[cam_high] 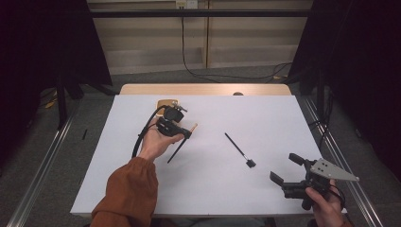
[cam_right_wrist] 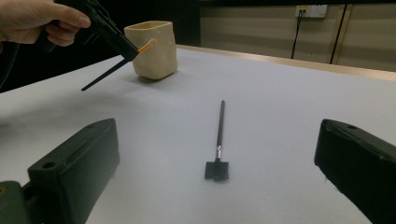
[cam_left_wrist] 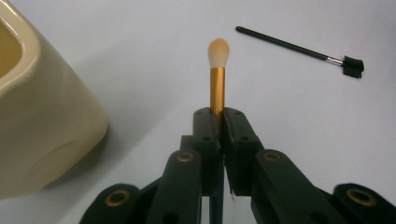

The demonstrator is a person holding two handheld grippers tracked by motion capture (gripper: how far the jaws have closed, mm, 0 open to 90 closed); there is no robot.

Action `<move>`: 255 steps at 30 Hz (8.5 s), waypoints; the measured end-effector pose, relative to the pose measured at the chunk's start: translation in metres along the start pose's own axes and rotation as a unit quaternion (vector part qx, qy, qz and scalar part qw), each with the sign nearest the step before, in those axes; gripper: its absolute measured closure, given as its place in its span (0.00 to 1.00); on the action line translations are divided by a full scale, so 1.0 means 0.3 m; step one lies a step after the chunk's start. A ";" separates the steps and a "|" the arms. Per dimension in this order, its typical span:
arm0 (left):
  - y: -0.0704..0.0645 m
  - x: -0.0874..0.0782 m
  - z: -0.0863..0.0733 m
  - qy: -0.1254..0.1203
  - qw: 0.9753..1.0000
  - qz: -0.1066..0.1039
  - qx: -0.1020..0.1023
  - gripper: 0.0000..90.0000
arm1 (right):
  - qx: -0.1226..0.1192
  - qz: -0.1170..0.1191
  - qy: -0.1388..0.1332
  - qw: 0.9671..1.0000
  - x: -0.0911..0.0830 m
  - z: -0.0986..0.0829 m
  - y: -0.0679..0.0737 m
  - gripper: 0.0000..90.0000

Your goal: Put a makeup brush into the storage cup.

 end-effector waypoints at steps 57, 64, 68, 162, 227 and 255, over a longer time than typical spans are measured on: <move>-0.059 -0.269 0.063 -0.308 0.951 -0.033 0.000 0.94 | 0.001 -0.002 -0.005 1.000 -0.005 0.003 -0.001 0.00; -0.033 -0.297 0.077 -0.312 0.950 -0.023 -0.001 0.94 | 0.003 -0.002 -0.005 1.000 -0.005 0.003 0.000 0.00; -0.021 -0.319 0.099 -0.318 0.948 -0.019 0.002 0.94 | -0.001 -0.005 -0.006 1.000 -0.005 0.003 -0.002 0.00; 0.278 -0.207 0.298 -0.314 0.947 0.066 0.003 0.94 | 0.006 0.002 -0.005 1.000 -0.008 -0.001 -0.004 0.00; 0.325 -0.076 0.102 -0.279 0.957 0.072 -0.037 0.92 | 0.003 0.008 -0.001 1.000 -0.006 -0.001 0.006 0.00; 0.271 -0.125 0.123 -0.300 0.951 0.061 -0.043 0.04 | 0.000 0.009 -0.001 1.000 -0.005 -0.001 0.007 0.00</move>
Point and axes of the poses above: each handheld gripper's, and its own axes: x roughly forward along the jaws, z roughly out of its top, y roughly to its left, the point moved 5 cm from there along x, roughly forward along the jaws, and after that the axes turned 10 degrees about -y, right-handed, at the moved point
